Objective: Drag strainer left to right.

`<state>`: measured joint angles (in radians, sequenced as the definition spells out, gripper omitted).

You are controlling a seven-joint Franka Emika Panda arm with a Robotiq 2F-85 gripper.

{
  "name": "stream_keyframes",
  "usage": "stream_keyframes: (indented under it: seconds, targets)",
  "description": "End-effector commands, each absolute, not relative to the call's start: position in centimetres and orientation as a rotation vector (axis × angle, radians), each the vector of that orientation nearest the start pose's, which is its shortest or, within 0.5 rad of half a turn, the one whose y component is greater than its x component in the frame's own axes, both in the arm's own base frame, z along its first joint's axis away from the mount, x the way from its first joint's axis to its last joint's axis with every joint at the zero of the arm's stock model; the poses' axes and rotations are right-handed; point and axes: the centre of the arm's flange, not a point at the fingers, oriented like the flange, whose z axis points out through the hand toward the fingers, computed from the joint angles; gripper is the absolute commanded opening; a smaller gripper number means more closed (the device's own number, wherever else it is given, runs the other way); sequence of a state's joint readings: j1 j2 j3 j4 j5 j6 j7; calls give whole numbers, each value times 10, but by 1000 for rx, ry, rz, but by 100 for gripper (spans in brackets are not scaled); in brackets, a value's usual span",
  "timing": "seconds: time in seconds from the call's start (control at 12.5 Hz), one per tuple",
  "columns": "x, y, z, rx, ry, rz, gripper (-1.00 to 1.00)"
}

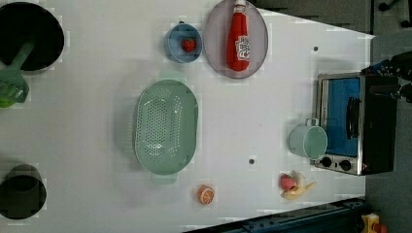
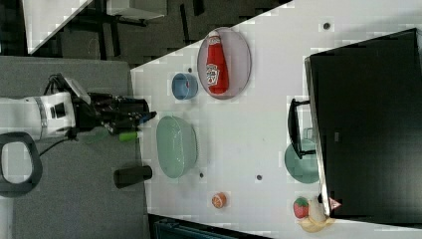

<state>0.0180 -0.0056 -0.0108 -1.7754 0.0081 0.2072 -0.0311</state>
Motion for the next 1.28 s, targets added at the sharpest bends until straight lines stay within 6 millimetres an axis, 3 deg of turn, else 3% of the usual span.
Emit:
stream_keyframes:
  seconds: [0.08, 0.24, 0.48, 0.8, 1.28]
  targets:
    - [378, -35, 643, -2781, 1479, 21, 60]
    - [378, -34, 642, -2782, 1479, 23, 100]
    - [389, -11, 635, -2824, 1419, 9, 100]
    - [416, 84, 594, -2941, 1312, -18, 100]
    - [444, 247, 486, -2756, 1622, -112, 100]
